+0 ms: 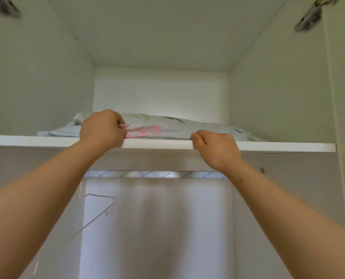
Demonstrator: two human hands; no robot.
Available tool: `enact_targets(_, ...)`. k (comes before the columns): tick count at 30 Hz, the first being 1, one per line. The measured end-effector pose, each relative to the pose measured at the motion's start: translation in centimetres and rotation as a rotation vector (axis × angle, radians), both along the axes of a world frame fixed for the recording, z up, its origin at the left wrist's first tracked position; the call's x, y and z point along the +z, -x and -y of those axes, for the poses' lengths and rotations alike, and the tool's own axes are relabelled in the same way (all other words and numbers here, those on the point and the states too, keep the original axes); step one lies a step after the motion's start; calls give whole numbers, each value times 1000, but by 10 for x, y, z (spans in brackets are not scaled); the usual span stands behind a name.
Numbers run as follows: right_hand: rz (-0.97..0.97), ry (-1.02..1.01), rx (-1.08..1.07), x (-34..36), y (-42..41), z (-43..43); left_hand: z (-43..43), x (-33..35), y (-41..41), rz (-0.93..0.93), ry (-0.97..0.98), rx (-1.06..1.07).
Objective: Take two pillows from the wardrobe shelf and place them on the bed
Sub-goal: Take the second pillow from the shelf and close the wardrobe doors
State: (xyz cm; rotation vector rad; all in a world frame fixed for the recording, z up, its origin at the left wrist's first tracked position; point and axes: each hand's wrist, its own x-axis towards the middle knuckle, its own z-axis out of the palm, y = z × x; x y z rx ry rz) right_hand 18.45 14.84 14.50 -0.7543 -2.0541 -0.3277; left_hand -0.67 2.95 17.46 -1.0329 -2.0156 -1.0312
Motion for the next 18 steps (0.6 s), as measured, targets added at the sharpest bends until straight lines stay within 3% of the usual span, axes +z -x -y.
enact_targets(7,-89,64,133,-8,-2,6,14,-11,-49,-132,-144,-173)
enact_targets(12,-234,-10,119,-20,3,9,9,-30,-104,-213,-182,-292)
enact_targets(15,-379,49,186,-20,-3,14,23,-35,-92,-451,-205,-421)
enact_targets(18,-403,42,164,-19,-6,25,40,-44,-55,-640,-58,-277)
